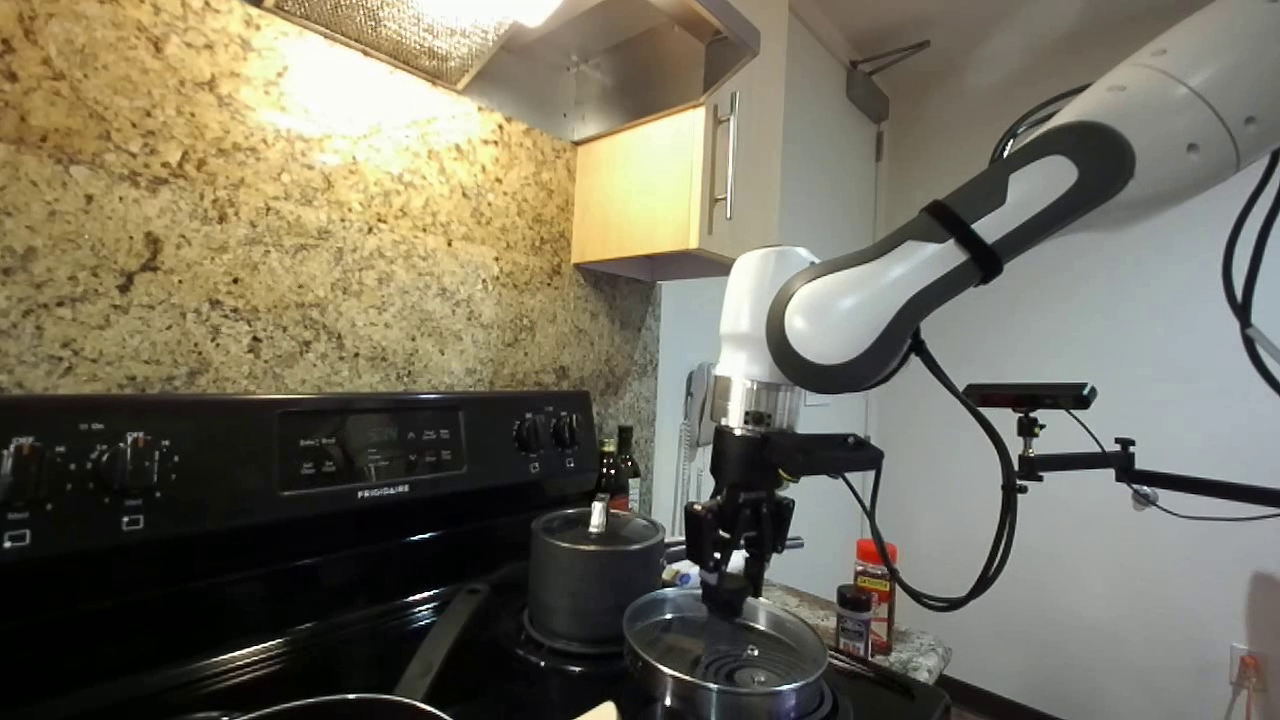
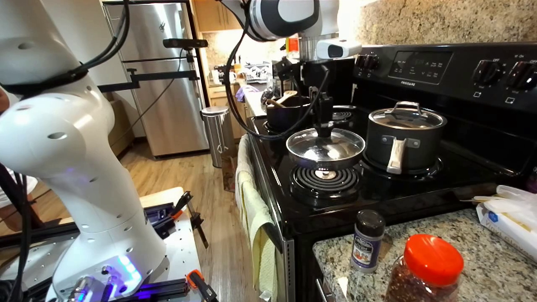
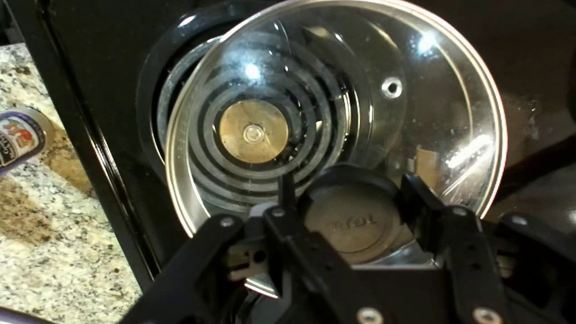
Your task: Move the clear lid to the right burner
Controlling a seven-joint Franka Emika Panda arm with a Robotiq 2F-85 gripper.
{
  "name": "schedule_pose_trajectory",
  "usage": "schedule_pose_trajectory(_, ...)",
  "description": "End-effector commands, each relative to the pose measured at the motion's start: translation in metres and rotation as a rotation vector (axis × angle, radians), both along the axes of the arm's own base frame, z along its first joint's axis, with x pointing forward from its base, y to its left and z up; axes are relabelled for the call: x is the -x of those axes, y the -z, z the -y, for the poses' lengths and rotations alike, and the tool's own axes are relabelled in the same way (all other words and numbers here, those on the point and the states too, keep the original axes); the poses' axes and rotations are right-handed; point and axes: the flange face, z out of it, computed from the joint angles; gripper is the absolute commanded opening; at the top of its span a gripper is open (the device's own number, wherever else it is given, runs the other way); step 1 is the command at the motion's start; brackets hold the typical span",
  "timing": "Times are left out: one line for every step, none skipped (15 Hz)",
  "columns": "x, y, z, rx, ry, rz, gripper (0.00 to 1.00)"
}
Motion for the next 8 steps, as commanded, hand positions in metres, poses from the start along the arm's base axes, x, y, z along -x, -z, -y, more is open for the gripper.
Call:
schedule_pose_trajectory(0.005, -0.009, 0.017, -0.036, 0.000, -0.005, 0.34)
schedule_pose_trajectory(0.007, -0.008, 0.021, -0.043, 0.007, -0.009, 0.34)
schedule_pose_trajectory(0.009, -0.006, 0.024, -0.049, 0.014, -0.012, 0.34)
schedule_pose_trajectory(0.010, -0.006, 0.027, -0.057, 0.018, -0.015, 0.34)
schedule_pose_trajectory(0.011, -0.005, 0.029, -0.065, 0.023, -0.016, 0.34)
schedule_pose_trajectory(0.012, -0.004, 0.032, -0.069, 0.027, -0.018, 0.34)
schedule_pose_trajectory(0.013, -0.003, 0.033, -0.072, 0.033, -0.019, 0.34)
schedule_pose_trajectory(0.014, -0.003, 0.035, -0.071, 0.036, -0.020, 0.34)
